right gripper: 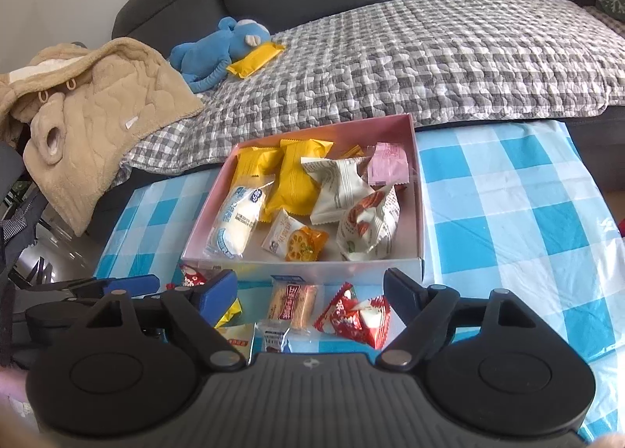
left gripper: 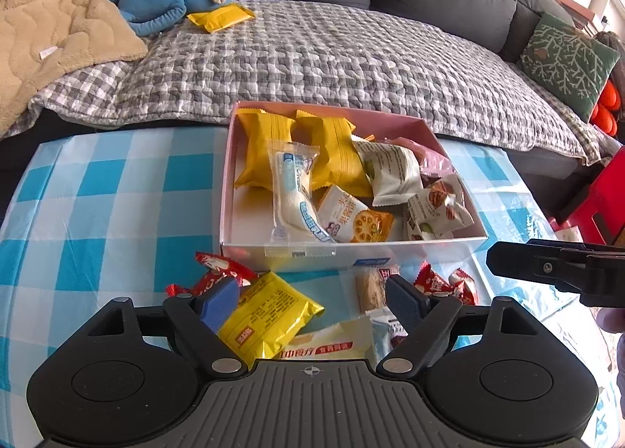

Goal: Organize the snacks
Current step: 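Withdraw both tools from the box toward the remaining snacks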

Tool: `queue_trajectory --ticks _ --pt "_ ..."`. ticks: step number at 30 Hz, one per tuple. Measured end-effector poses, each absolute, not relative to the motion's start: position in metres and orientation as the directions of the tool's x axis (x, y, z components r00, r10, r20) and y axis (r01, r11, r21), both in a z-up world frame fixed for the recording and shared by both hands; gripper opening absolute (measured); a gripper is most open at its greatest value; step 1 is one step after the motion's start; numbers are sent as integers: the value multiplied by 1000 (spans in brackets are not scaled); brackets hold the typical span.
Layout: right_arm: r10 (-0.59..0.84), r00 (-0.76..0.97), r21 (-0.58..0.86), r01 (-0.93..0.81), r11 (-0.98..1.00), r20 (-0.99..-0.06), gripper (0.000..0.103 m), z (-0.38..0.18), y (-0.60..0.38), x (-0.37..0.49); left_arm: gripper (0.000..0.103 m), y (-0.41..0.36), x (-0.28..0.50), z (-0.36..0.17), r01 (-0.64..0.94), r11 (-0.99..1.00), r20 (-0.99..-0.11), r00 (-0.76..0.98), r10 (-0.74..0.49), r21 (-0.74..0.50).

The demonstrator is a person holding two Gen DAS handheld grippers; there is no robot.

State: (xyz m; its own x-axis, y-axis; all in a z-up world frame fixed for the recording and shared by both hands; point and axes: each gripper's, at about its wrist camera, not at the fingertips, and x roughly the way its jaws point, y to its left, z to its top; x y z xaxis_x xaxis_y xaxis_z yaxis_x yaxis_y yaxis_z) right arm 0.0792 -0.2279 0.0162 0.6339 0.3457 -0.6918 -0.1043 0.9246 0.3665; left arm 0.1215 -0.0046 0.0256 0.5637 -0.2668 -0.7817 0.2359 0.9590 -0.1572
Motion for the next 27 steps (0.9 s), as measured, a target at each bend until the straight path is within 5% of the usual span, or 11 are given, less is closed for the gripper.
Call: queue_trajectory --ticks 27 --pt "262 636 199 -171 965 -726 96 -14 -218 27 94 3 55 -14 272 956 -780 572 -254 -111"
